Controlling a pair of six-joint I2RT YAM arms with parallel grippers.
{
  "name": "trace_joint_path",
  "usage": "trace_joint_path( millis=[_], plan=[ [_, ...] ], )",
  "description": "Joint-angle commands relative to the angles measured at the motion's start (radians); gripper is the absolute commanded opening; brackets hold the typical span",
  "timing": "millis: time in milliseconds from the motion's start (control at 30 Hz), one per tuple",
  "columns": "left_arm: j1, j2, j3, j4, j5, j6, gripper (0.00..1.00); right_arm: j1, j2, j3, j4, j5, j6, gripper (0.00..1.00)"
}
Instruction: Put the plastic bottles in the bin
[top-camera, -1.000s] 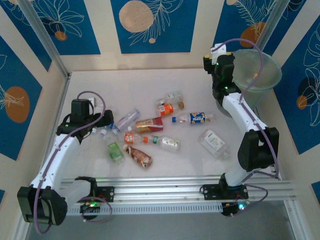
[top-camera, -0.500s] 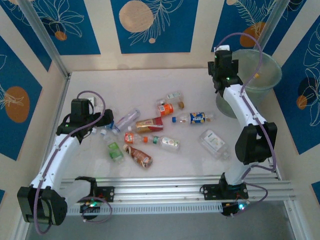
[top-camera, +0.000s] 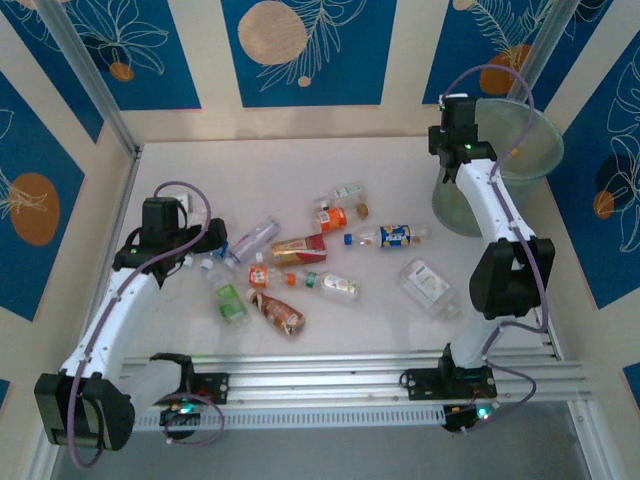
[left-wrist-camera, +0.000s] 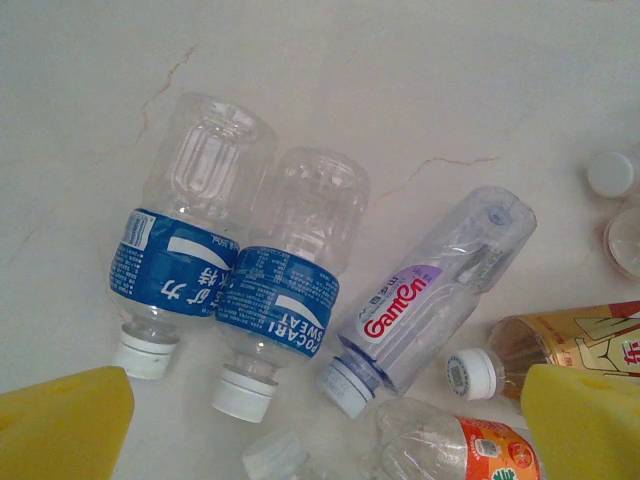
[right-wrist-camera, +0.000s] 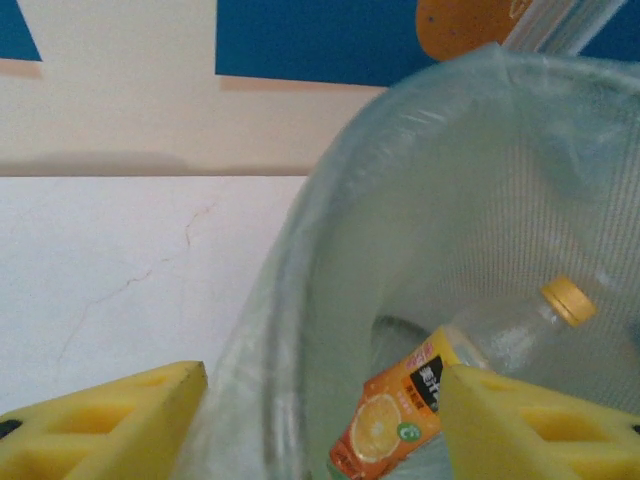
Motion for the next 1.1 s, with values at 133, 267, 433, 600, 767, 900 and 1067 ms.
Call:
trace_joint_path(
  millis=[133,267,433,600,767,900,1067],
  plan=[
    [-0.008,-0.014,0.017,-0.001,0.01,0.0,0.99,-0.011,0.028,0.015,-0.042,-0.056,-0.018,0.36],
    [-0.008,-0.01,0.017,0.003,0.012,-0.001,0.99,-0.013,0.026,0.017,-0.037,-0.069,-0.034,0.2],
    [-0.008,-0.011,0.018,-0.002,0.006,0.0,0.99,-0.013,0.021,0.016,-0.004,-0.092,-0.054,0.08],
    [-0.008,-0.011,0.021,-0.003,0.0,0.001,1.0,-0.004,0.011,-0.002,0.072,-0.147,-0.065,0.0],
    [-0.008,-0.01,0.026,-0.006,-0.004,0.001,0.99,0.007,-0.026,-0.027,0.165,-0.244,-0.047,0.0],
    [-0.008,-0.01,0.027,-0.006,-0.005,-0.002,1.0,0.033,-0.036,-0.041,0.217,-0.288,-0.047,0.0],
    [-0.008,-0.012,0.033,-0.009,-0.005,-0.001,0.99,0.062,-0.019,-0.004,0.185,-0.31,-0.029,0.0]
  ],
)
